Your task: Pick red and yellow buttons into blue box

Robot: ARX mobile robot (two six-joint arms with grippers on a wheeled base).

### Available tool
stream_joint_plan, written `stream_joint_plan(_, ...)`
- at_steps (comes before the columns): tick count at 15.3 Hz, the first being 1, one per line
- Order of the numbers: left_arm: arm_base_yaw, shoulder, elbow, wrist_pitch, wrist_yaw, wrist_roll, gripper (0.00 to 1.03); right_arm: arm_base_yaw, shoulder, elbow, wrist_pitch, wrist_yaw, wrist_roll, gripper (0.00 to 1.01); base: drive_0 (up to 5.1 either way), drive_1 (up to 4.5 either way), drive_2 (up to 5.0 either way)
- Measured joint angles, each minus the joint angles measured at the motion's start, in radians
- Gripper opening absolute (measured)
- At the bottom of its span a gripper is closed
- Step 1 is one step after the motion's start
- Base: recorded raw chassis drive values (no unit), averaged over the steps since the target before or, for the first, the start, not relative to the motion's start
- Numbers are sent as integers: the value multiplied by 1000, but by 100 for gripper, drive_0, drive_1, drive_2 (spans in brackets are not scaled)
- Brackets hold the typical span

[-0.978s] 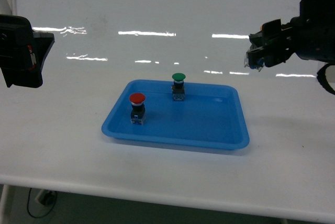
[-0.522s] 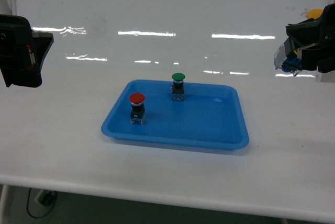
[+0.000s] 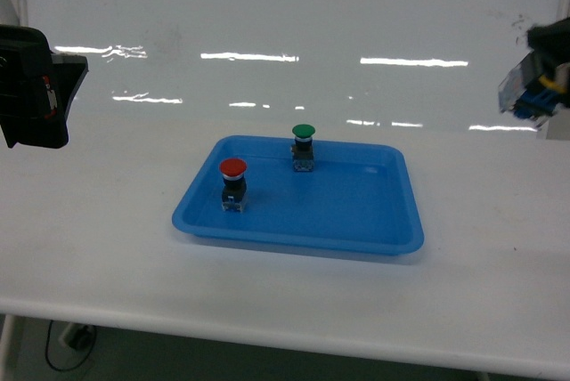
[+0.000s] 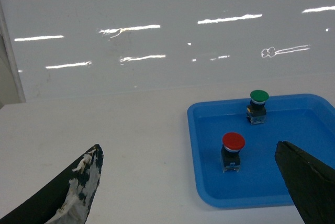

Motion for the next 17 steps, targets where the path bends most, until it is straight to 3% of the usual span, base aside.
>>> stream_joint_plan(3, 0, 0, 0, 0, 1, 0, 98, -6, -256, -106, -115, -7, 11, 34, 0, 0, 0)
stream_joint_plan(5, 0, 0, 0, -1, 2, 0, 98, -11, -244, -110, -114, -2, 6, 34, 0, 0, 0)
stream_joint_plan(6, -4, 33, 26, -16, 40, -11, 98, -11, -244, -110, -114, -2, 5, 34, 0, 0, 0)
stream_joint_plan(8, -14, 204, 175, -42, 85, -28, 98, -11, -244, -110, -113, -3, 4, 34, 0, 0, 0)
stream_joint_plan(11, -26, 422, 349, -77, 77, -28, 98, -11, -244, -110, -113, -3, 4, 34, 0, 0, 0)
stream_joint_plan(17, -104, 714, 639, -143, 39, 16, 98, -11, -244, -110, -113, -3, 4, 34, 0, 0, 0)
